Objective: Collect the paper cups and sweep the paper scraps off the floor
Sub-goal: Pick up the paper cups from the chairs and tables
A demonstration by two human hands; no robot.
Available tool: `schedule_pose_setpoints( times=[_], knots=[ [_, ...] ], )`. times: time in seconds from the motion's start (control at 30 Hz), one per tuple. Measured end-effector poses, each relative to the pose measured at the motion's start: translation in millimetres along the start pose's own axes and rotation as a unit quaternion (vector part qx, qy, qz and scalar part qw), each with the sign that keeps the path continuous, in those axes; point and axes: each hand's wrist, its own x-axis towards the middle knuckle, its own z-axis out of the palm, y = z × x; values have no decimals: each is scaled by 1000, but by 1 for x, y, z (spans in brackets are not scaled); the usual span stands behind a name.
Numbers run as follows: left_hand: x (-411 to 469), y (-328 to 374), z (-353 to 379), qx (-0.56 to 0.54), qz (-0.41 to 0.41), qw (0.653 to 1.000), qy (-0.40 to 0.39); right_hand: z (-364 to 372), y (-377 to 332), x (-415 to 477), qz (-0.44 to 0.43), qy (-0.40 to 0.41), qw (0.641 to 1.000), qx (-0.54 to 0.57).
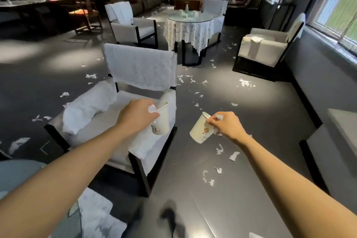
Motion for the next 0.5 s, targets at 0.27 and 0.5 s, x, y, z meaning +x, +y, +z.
schedule_pose_setpoints(
  times=[0.27, 0.5],
  knots=[
    [212, 41, 83, -5, 58, 997, -43, -37, 42, 207, 19, 36, 999, -10],
    [440, 85, 108, 24, 94, 994, -54, -84, 27, 411, 20, 81, 996, -17]
  ],
)
